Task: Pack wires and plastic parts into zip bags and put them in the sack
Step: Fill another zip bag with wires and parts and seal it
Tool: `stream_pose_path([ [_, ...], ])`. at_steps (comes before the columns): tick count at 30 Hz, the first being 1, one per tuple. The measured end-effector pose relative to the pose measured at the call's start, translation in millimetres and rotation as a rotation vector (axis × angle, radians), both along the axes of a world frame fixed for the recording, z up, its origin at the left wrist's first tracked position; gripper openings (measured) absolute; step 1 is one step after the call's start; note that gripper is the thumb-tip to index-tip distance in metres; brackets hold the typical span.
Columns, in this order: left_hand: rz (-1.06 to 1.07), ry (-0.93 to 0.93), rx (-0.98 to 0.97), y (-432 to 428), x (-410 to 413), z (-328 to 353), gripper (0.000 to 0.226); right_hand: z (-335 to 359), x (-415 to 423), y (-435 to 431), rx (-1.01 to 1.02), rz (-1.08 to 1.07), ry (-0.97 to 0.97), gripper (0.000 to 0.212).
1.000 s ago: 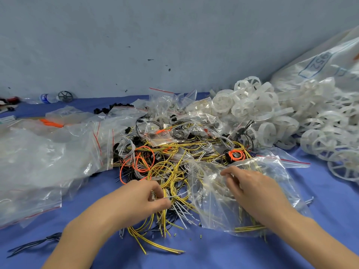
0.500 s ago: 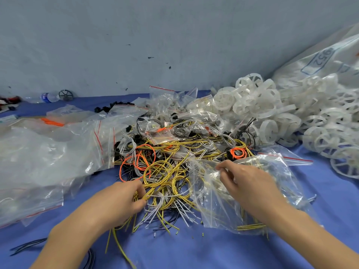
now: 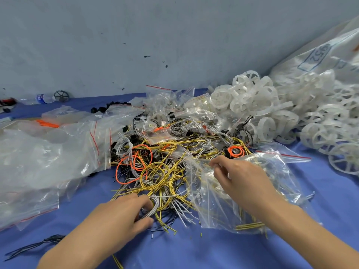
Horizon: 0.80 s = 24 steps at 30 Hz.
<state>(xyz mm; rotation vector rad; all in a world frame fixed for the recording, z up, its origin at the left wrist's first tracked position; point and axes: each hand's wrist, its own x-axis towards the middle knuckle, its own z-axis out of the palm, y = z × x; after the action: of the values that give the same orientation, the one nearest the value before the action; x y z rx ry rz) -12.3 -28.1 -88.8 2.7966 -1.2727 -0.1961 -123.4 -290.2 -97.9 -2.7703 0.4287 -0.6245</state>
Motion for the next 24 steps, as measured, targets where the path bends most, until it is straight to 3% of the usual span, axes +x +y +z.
stream_pose_path([
  [4, -0.035, -0.020, -0.083, -1, 4, -3, 0.017, 1, 2, 3, 0.004, 0.007, 0.006, 0.025],
  [8, -0.068, 0.080, -0.306, 5, 17, 11, 0.027, 5, 4, 6, 0.054, 0.021, -0.026, 0.025],
  [16, -0.025, -0.204, -0.715, 0, 14, 35, 0.017, 33, 11, 23, 0.363, 0.239, -0.231, 0.032],
  [20, -0.080, -0.036, -0.896, -18, -1, 42, 0.025, 47, 9, 38, 0.525, 0.397, -0.209, 0.039],
  [24, -0.196, -0.034, -0.909, -43, -16, 50, 0.016, 55, 8, 48, 0.453, 0.466, -0.244, 0.029],
])
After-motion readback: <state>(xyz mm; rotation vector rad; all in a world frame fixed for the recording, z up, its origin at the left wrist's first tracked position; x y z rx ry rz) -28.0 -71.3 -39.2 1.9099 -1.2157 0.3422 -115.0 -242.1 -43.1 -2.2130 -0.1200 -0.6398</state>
